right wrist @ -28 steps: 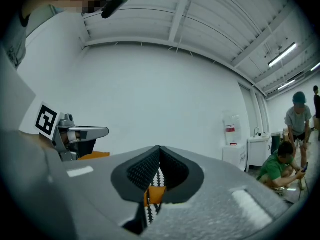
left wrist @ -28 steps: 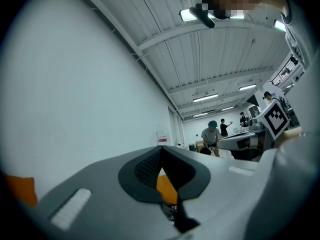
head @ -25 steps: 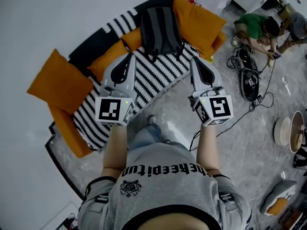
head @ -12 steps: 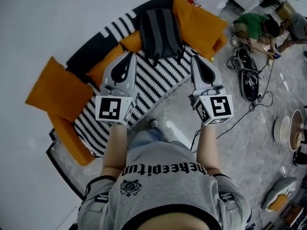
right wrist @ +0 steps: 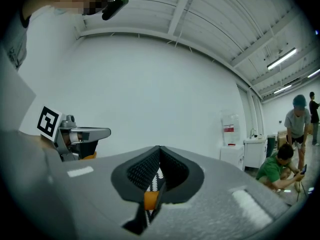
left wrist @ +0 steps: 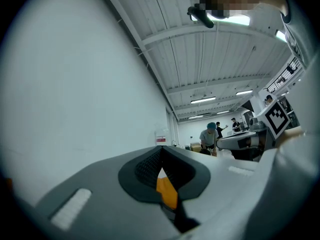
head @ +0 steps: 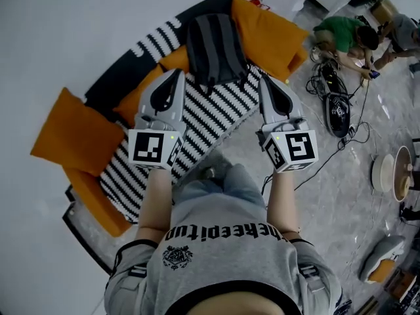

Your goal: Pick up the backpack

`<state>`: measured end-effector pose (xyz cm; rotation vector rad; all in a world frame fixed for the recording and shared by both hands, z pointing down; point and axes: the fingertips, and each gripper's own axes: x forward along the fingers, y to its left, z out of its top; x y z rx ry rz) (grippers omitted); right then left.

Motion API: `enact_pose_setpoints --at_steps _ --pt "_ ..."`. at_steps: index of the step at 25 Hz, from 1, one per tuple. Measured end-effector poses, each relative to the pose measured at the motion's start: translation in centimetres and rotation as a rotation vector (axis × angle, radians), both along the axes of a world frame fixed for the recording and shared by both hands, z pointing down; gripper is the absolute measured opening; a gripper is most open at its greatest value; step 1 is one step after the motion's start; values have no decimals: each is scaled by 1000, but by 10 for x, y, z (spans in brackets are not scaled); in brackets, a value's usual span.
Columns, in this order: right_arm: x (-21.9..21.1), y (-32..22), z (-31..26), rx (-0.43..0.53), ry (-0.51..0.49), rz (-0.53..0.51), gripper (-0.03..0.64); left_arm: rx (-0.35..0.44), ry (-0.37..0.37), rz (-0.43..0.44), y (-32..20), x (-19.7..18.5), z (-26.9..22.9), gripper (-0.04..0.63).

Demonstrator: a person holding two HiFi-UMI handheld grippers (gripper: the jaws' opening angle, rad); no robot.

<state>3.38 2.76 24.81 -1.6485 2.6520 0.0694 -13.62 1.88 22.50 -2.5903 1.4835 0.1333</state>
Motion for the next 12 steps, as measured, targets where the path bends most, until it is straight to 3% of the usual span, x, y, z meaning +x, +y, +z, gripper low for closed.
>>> enact_pose_setpoints --at_steps 12 --pt "11 -55 2 -6 5 -19 3 -3 2 -23 -52 7 4 15"
